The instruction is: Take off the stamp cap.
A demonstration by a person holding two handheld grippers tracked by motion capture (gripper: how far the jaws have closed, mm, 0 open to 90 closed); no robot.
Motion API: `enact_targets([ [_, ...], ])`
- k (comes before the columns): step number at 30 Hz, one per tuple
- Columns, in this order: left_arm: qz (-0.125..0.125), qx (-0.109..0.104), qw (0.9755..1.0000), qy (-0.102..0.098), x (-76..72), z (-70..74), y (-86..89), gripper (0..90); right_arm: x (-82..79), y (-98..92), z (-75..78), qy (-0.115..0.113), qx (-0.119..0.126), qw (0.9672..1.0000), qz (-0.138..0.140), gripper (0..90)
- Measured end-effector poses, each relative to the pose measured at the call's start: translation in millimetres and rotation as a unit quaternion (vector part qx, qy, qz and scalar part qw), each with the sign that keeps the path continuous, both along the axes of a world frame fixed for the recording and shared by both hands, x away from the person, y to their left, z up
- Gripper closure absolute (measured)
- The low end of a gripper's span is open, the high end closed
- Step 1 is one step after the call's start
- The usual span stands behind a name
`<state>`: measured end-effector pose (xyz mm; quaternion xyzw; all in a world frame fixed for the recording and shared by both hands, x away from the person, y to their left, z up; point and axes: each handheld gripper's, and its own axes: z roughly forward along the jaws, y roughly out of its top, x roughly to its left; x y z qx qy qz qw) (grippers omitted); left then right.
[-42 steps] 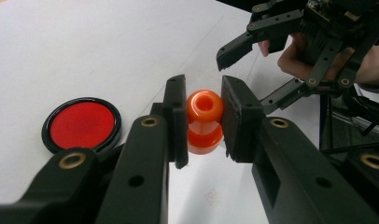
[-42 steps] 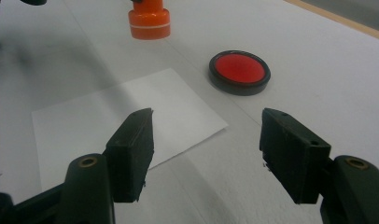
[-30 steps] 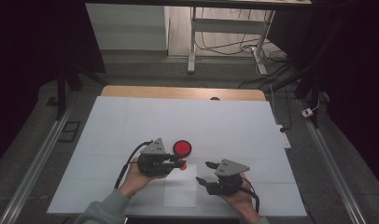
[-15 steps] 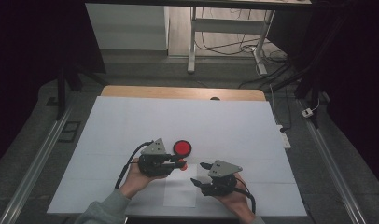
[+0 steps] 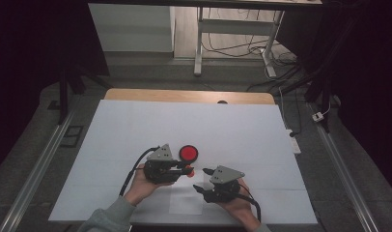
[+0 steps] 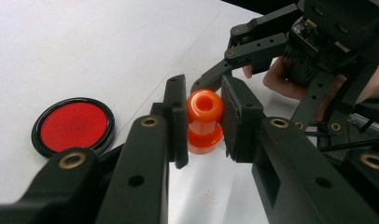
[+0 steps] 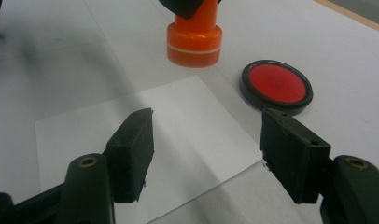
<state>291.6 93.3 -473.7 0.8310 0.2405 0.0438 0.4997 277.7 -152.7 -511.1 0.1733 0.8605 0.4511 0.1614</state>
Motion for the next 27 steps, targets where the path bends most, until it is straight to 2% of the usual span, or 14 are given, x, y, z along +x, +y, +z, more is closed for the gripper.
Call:
enact_targets([
  [17,-0.002,0.002,1.0,0.001,-0.2,-0.9,-1.9,72.6,1.1,6.4,-0.2,-0.002,-0.003,1.0,0.002,34.6],
  [27,-0.003,0.003,1.0,0.002,-0.6,-2.0,-4.3,72.6,0.6,13.2,0.8,-0.002,0.004,1.0,0.007,34.9],
])
